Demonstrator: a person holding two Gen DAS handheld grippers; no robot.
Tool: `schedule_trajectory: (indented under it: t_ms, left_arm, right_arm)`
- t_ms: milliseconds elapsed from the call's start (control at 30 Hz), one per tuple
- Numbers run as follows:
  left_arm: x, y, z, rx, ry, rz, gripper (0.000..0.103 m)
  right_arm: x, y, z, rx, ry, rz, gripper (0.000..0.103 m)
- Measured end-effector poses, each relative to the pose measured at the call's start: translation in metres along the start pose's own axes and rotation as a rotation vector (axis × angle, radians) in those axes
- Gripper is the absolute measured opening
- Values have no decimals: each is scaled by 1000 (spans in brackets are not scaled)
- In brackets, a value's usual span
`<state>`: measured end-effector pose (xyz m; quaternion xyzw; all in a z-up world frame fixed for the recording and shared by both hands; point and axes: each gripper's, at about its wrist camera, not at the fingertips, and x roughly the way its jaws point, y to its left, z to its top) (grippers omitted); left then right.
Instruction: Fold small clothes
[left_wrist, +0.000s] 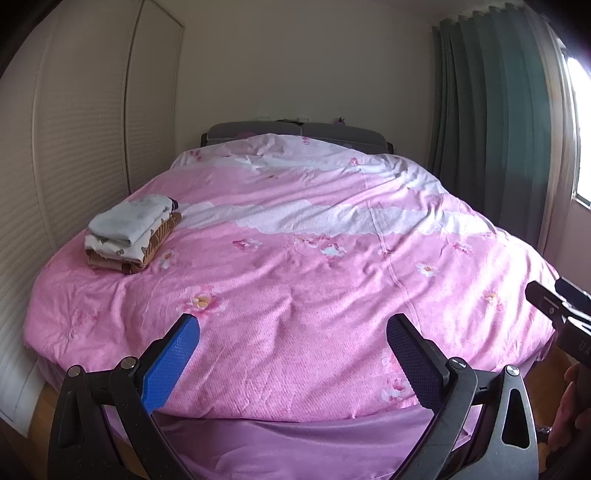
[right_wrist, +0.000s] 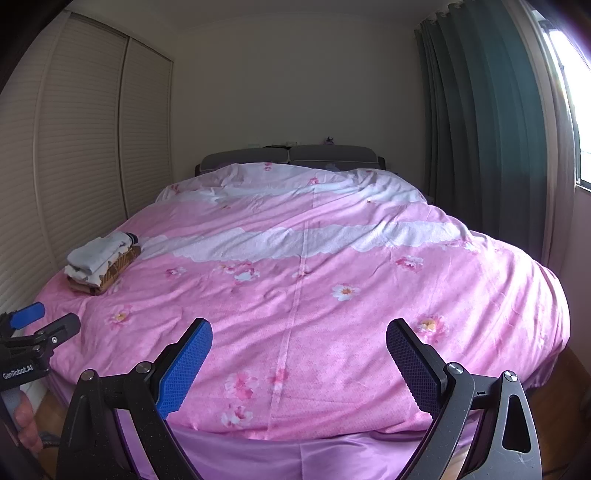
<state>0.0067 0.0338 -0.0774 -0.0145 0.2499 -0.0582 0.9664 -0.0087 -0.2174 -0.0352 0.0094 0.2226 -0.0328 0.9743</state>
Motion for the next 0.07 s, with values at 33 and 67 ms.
schedule_trajectory:
  t_ms: [33,67]
  left_arm:
    - [1,0,0,2,4,0,103]
    - [1,-1,0,7,9,3,103]
  right_arm:
    - [1,1,0,1,1,0,96]
    - [0,0,0,2,1,2,96]
